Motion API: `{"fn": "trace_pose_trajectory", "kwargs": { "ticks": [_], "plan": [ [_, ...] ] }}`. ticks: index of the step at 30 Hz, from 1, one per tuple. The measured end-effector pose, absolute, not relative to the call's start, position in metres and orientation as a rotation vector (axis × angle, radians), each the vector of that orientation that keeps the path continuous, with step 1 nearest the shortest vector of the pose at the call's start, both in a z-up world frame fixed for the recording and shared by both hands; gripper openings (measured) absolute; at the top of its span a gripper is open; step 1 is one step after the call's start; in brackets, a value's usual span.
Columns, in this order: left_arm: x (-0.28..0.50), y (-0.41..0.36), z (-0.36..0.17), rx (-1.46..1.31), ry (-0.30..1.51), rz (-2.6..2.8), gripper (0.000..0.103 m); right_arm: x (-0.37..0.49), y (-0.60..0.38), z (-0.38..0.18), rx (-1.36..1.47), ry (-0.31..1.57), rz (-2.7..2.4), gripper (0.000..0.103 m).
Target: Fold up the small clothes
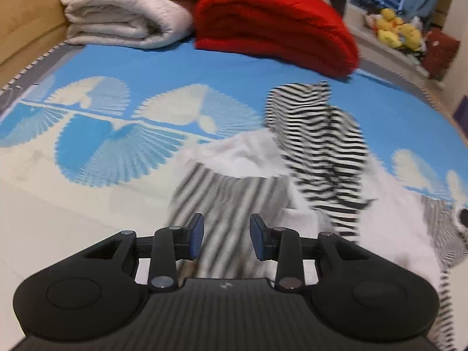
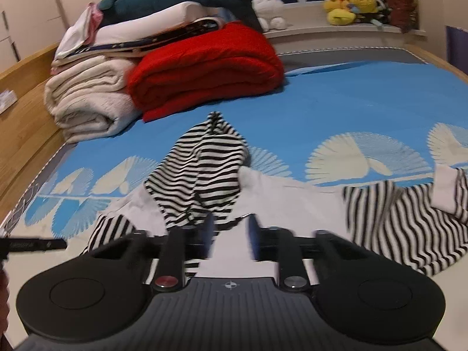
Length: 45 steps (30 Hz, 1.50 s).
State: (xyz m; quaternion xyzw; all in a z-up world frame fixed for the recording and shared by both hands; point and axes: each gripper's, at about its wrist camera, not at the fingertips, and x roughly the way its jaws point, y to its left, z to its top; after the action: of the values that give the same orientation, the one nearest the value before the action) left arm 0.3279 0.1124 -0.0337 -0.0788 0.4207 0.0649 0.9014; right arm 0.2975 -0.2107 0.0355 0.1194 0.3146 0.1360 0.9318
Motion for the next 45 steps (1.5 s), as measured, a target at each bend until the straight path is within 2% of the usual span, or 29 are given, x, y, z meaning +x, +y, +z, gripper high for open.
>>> {"fn": "trace_pose_trajectory", "kwargs": {
  "ticks": [10,16,20,22,33,34,36,37,38,40,45],
  "plan": [
    [0.333,0.145,-0.053,-0.210,0.995,0.175,0.039,0.301,-0.127,0.011,0.070,0.681,0.424,0.015],
    [0.333,0.153,-0.056,-0.220,1.020,0.191,0.039,0.292,-0.065,-0.016,-0.103,0.696,0.557,0.030],
    [0.332,0.157,-0.056,-0.221,1.021,0.192,0.039,0.286,-0.028,-0.030,-0.236,0.669,0.628,0.044],
    [0.332,0.158,-0.056,-0.222,1.020,0.190,0.039,0.281,-0.011,-0.038,-0.321,0.650,0.647,0.047],
    [0.329,0.172,-0.054,-0.233,1.022,0.213,0.039,0.281,0.023,-0.080,-0.575,0.650,0.635,0.048],
    [0.330,0.172,-0.054,-0.238,1.022,0.214,0.039,0.282,0.023,-0.081,-0.580,0.649,0.637,0.047],
    [0.330,0.172,-0.053,-0.243,1.020,0.212,0.039,0.284,0.023,-0.080,-0.575,0.650,0.639,0.033],
    [0.330,0.171,-0.053,-0.244,1.019,0.209,0.039,0.285,0.022,-0.079,-0.575,0.646,0.630,0.019],
    [0.330,0.171,-0.052,-0.244,1.017,0.206,0.039,0.287,0.020,-0.078,-0.571,0.643,0.615,0.010],
    [0.330,0.170,-0.050,-0.244,1.011,0.204,0.039,0.295,0.012,-0.071,-0.504,0.657,0.605,0.006],
    [0.331,0.173,-0.048,-0.251,1.007,0.206,0.039,0.304,-0.025,-0.027,-0.257,0.623,0.555,0.006]
  ]
}}
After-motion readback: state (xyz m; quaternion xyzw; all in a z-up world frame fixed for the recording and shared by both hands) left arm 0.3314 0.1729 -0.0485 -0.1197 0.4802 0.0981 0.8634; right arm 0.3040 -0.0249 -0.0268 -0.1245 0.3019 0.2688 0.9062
